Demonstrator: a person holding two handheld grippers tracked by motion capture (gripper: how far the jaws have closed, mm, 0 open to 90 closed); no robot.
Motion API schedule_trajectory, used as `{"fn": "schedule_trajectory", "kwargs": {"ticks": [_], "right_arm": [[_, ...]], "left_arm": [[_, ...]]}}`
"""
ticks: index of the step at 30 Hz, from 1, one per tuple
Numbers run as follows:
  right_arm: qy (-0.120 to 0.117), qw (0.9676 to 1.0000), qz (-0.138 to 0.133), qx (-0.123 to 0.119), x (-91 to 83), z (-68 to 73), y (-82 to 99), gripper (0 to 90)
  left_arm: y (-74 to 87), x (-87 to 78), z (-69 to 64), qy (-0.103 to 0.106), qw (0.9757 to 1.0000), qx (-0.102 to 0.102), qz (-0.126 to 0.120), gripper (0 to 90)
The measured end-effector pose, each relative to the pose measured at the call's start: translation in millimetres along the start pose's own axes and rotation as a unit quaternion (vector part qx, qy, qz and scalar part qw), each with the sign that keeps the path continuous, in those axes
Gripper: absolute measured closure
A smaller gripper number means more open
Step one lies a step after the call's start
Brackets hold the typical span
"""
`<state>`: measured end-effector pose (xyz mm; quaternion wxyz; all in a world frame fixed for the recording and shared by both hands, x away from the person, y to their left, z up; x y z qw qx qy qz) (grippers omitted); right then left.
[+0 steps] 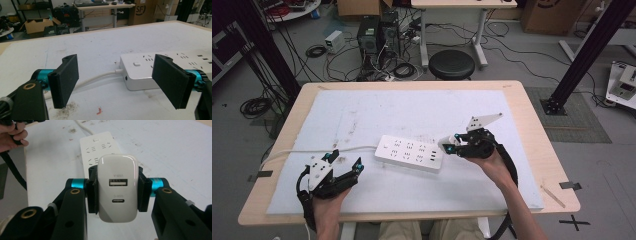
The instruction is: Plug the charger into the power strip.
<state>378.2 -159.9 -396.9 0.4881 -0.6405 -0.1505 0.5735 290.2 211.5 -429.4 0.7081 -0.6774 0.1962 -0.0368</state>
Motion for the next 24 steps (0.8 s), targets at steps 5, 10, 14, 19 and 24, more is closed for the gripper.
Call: {"fn": "schedule_trajectory", "kwargs": {"ticks": [5,10,14,19,24], "right_arm": [[0.000,0.9996,0.026,-0.014,5.6,-5.5,-9.6,63.0],[-0.003,0.9977,0.066,-0.018,17.4,-16.1,-15.4,63.0],[-0.009,0.9958,0.088,-0.024,23.6,-18.5,-19.6,63.0],[-0.010,0.9905,0.126,-0.053,36.3,-18.6,-31.2,63.1],[-0.019,0.9833,0.162,-0.082,52.9,-14.3,-42.3,63.1]], "left_arm": [[-0.3,-0.6,0.7,-0.002,1.0000,0.003,-0.001,21.5],[0.1,-0.8,-2.0,0.002,1.0000,0.003,-0.001,21.5],[0.3,-0.4,-2.3,0.002,1.0000,0.006,0.000,21.5],[-0.3,0.1,-5.0,0.004,1.0000,0.006,0.001,21.5],[-1.3,1.1,-7.4,0.006,1.0000,0.007,0.000,21.5]]}}
Point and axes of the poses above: each handheld gripper's, and its own axes: x roughly forward along the jaws, y roughly out of its underside, z roughly to its left, the point moved 5 cm from there along x, roughly forward along the jaws, and after that the axes turned 1 degree about z, right-handed, at the moved point
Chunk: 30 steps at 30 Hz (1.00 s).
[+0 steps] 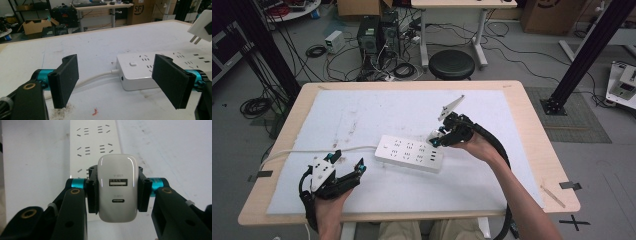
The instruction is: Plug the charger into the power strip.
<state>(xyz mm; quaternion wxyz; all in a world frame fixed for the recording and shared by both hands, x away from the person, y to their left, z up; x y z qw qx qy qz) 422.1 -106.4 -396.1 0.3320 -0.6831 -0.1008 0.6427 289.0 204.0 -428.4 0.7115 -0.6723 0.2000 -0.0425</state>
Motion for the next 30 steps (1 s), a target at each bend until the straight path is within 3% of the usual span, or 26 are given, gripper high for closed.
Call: {"fn": "schedule_trajectory", "kwargs": {"ticks": [4,9,19,21,25,30], "right_arm": [[-0.002,0.9989,0.036,-0.029,12.8,3.1,-12.6,63.1],[0.002,0.9966,0.068,-0.046,21.3,4.6,-24.6,63.1],[-0.002,0.9945,0.089,-0.055,27.2,5.5,-32.1,63.1],[-0.004,0.9923,0.107,-0.061,30.1,7.0,-31.6,63.1],[-0.002,0.9908,0.117,-0.067,32.8,7.3,-30.4,63.1],[-0.006,0.9907,0.116,-0.072,34.7,9.1,-31.3,63.1]], "left_arm": [[0.2,-1.0,-0.7,0.000,1.0000,0.001,-0.001,21.5],[2.8,-4.0,0.1,-0.003,1.0000,-0.002,0.001,21.5],[4.3,-6.6,3.5,-0.008,1.0000,-0.004,0.002,21.5],[4.4,-6.4,3.8,-0.008,1.0000,-0.005,0.003,21.5],[4.8,-6.3,3.4,-0.007,1.0000,-0.004,0.003,21.5],[5.5,-7.4,3.9,-0.010,0.9999,-0.005,0.002,21.5]]}}
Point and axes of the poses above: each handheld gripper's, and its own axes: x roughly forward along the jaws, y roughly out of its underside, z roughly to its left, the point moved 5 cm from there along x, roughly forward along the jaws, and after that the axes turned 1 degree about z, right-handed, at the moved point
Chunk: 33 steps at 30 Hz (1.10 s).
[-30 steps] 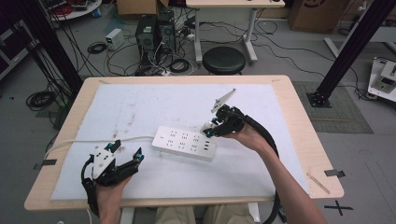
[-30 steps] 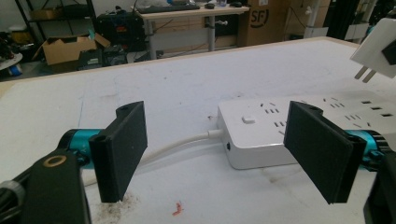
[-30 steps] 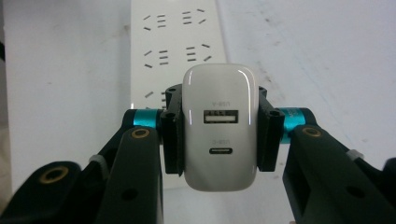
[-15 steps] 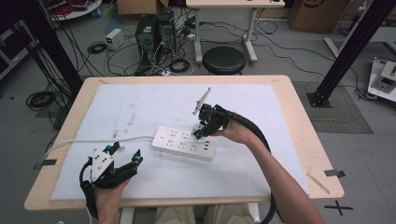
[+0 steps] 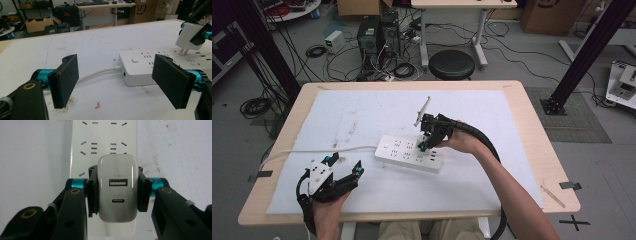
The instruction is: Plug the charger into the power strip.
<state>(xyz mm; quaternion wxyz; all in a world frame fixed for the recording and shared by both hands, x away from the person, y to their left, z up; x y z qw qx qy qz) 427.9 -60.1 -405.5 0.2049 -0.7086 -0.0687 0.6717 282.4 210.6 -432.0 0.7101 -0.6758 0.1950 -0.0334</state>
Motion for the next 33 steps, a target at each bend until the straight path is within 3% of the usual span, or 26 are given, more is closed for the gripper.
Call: {"fn": "schedule_trajectory", "kwargs": {"ticks": [20,33], "right_arm": [[0.010,0.9999,0.010,-0.005,6.1,1.1,-3.6,63.1],[-0.007,1.0000,0.002,0.001,6.6,-1.1,-1.6,63.1]], "left_arm": [[1.7,2.4,-1.1,0.002,1.0000,-0.002,0.009,21.5],[2.4,0.5,0.2,0.000,1.0000,-0.004,0.009,21.5]]}}
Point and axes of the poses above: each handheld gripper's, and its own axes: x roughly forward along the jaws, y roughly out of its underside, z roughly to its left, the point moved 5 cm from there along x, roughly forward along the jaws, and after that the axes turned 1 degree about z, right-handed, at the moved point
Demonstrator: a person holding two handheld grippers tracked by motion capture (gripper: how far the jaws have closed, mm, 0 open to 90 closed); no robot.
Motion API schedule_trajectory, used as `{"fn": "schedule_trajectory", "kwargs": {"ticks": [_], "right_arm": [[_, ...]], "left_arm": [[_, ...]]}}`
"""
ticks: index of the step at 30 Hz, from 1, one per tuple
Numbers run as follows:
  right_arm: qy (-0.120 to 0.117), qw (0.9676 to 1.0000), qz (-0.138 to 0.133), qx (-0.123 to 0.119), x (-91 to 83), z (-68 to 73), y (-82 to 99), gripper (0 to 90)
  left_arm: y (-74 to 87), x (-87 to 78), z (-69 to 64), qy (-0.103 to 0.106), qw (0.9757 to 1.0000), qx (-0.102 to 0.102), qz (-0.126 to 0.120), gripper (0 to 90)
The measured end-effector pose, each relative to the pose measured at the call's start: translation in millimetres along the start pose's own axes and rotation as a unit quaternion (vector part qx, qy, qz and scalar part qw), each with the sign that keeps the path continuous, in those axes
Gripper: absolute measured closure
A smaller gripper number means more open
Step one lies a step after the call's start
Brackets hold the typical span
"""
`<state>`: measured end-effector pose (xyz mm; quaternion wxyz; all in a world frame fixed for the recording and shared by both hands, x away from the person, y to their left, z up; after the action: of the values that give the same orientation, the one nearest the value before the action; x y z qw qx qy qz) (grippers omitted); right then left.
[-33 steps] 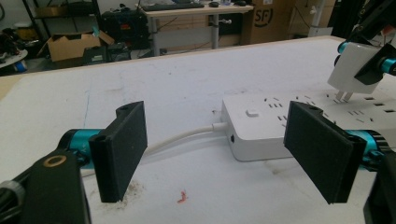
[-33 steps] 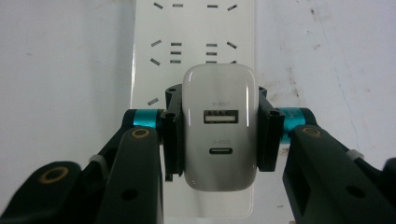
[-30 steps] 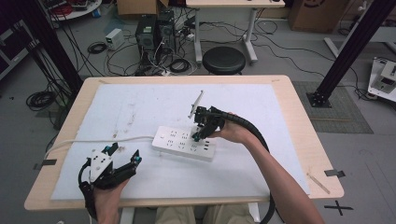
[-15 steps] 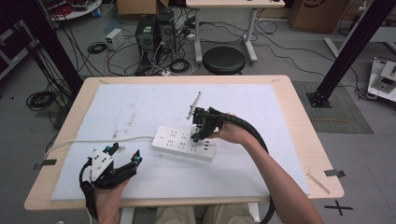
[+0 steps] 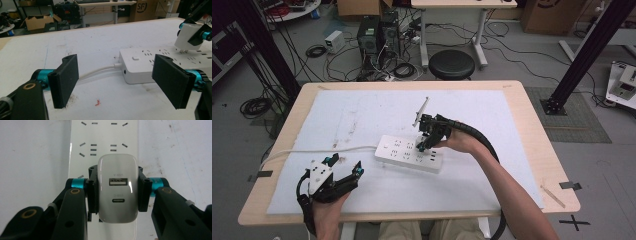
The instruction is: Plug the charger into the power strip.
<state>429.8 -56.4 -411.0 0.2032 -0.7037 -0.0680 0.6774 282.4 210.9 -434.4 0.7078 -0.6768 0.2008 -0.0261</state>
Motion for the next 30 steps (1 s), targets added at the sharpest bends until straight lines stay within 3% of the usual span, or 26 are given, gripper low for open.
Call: {"fn": "schedule_trajectory", "kwargs": {"ticks": [8,11,19,23,25,30], "right_arm": [[0.002,1.0000,0.001,0.004,1.0,0.0,-1.0,63.2],[0.017,0.9998,0.005,-0.010,1.8,3.5,-3.0,63.2],[-0.007,0.9997,-0.017,0.015,2.3,-2.3,1.1,63.2],[-0.006,0.9997,-0.021,0.008,2.4,-1.6,1.6,63.2],[-0.013,0.9995,-0.025,0.016,2.3,-3.2,3.2,63.2],[0.006,0.9998,-0.021,0.001,2.2,1.1,2.5,63.2]], "left_arm": [[-0.4,0.3,0.0,-0.001,1.0000,0.000,0.001,21.5],[-0.8,0.6,-0.8,-0.002,1.0000,0.000,0.000,21.5],[-2.4,-0.9,0.2,-0.005,1.0000,-0.002,-0.002,21.5],[-1.7,-3.0,1.0,-0.007,1.0000,-0.003,-0.002,21.5],[-1.6,-3.9,1.2,-0.008,1.0000,-0.004,-0.002,21.5],[-1.8,-3.2,2.9,-0.009,1.0000,-0.003,-0.001,21.5]]}}
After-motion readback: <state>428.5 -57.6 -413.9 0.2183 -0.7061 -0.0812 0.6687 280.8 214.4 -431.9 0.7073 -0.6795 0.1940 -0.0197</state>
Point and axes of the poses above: each handheld gripper's, and its own axes: x roughly forward along the jaws, y roughly out of its underside, z roughly to its left, the point moved 5 cm from there along x, roughly forward along the jaws, and after that the axes turned 1 degree about z, right-handed, at the moved point
